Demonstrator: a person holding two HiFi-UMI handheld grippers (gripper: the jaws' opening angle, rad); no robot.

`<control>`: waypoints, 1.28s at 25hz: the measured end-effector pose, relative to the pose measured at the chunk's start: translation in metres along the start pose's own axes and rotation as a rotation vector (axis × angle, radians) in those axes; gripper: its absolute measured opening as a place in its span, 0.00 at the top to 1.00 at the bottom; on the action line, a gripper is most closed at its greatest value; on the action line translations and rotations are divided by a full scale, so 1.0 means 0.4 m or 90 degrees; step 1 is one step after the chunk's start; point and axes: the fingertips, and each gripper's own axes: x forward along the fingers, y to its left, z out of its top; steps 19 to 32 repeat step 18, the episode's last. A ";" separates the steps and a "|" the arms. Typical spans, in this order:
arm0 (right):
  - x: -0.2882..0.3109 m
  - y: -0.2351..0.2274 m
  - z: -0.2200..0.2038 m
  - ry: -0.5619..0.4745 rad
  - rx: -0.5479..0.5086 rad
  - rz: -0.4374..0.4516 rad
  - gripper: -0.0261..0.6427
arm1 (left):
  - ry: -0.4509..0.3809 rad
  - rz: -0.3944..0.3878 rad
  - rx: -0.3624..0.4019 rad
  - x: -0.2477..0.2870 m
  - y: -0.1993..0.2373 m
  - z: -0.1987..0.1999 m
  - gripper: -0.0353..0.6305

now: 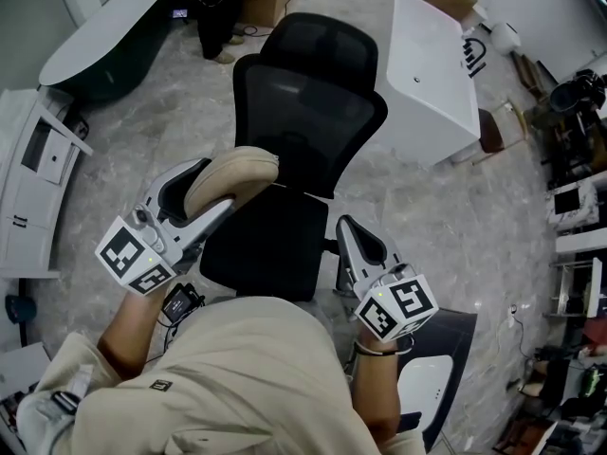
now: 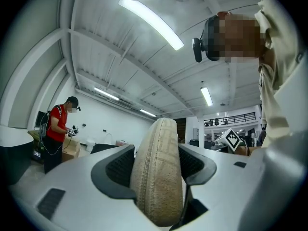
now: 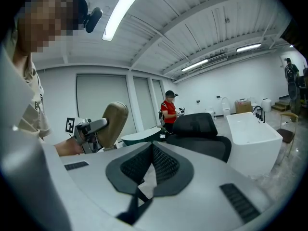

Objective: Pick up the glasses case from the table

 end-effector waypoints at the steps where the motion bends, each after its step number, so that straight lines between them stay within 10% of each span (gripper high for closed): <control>1: -0.001 0.004 0.000 0.000 0.000 0.001 0.93 | 0.001 0.001 0.000 -0.004 -0.001 0.000 0.53; 32: -0.051 0.007 -0.022 0.001 0.011 -0.005 0.93 | 0.020 0.001 -0.008 -0.018 -0.035 -0.025 0.53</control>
